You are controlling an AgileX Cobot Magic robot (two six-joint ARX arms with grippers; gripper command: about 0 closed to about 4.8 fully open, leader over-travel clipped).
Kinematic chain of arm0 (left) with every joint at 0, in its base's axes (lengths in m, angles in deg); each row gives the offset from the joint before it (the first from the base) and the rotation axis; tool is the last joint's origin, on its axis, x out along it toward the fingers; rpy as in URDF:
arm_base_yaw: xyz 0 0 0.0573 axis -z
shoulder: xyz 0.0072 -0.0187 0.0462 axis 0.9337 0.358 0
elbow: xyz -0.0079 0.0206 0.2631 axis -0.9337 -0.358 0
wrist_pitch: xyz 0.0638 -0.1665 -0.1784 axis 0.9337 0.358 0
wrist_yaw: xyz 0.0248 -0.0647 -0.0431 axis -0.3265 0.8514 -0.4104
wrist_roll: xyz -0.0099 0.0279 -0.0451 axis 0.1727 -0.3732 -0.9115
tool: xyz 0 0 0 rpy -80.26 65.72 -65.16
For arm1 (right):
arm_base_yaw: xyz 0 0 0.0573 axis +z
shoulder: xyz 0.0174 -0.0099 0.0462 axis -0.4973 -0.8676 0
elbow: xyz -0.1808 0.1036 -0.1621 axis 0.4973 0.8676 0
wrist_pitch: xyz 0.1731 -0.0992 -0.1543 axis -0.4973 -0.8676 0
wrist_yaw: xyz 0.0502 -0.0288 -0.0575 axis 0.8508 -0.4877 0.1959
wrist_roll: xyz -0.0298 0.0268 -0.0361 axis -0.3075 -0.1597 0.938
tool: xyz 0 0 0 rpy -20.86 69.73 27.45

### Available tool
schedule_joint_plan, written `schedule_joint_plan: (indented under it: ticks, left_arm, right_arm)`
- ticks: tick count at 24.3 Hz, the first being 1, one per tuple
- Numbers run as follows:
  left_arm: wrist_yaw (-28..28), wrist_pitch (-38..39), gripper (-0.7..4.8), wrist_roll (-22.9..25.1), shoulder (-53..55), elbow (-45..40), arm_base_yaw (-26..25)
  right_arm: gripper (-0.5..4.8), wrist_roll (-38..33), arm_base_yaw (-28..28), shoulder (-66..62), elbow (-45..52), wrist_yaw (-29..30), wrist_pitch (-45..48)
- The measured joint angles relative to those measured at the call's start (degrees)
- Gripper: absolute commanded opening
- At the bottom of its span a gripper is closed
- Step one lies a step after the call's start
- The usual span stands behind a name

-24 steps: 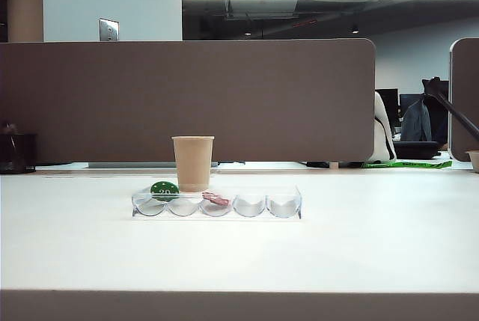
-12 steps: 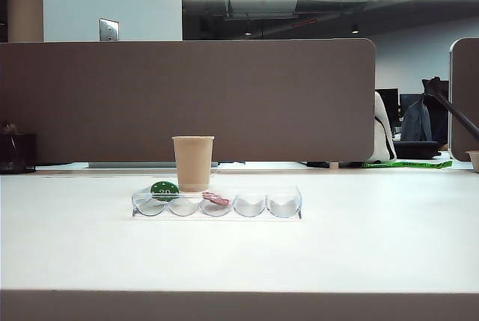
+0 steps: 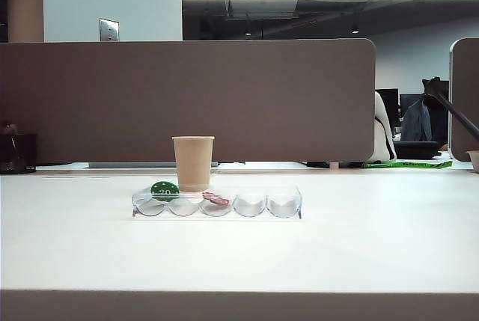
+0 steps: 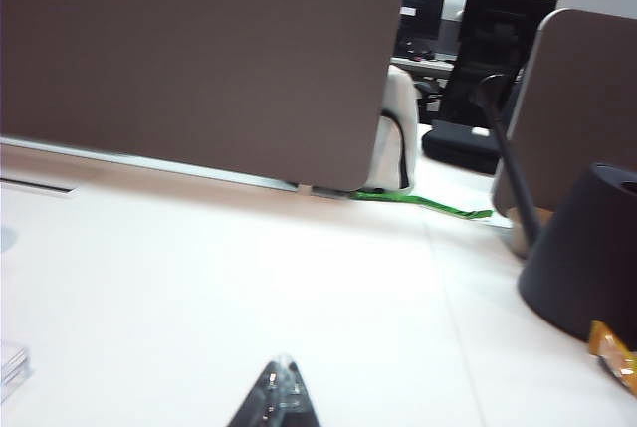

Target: Pick up the chip with the greater value and put it into the paper cup.

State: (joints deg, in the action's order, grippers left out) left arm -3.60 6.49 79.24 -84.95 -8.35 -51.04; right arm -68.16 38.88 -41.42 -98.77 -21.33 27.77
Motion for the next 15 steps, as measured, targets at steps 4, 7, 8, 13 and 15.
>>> schedule_joint_plan:
  ticks: [4, 7, 8, 13, 15]
  left_arm:
    - [0.0, 0.0, -0.06, 0.0, 0.0, 0.0, 0.0]
    - [0.0, 0.0, -0.06, 0.0, 0.0, 0.0, 0.0]
    - [0.0, 0.0, -0.06, 0.0, 0.0, 0.0, 0.0]
    - [0.0, 0.0, -0.06, 0.9, 0.0, 0.0, 0.0]
    - [0.1, 0.0, -0.06, 1.8, 0.0, 0.0, 0.0]
  right_arm:
    - [-0.05, 0.1, 0.0, 1.2, 2.5, 1.8, 0.4]
    - [-0.05, -0.5, 0.0, 3.6, 4.7, 1.9, 2.1]
    - [-0.05, -0.9, -0.1, 3.6, 5.0, 2.0, 2.2]
    - [-0.05, -1.2, -0.2, 3.6, 6.3, 2.9, 2.4]
    - [-0.05, -1.2, -0.6, 3.6, 6.7, 3.0, 3.1]
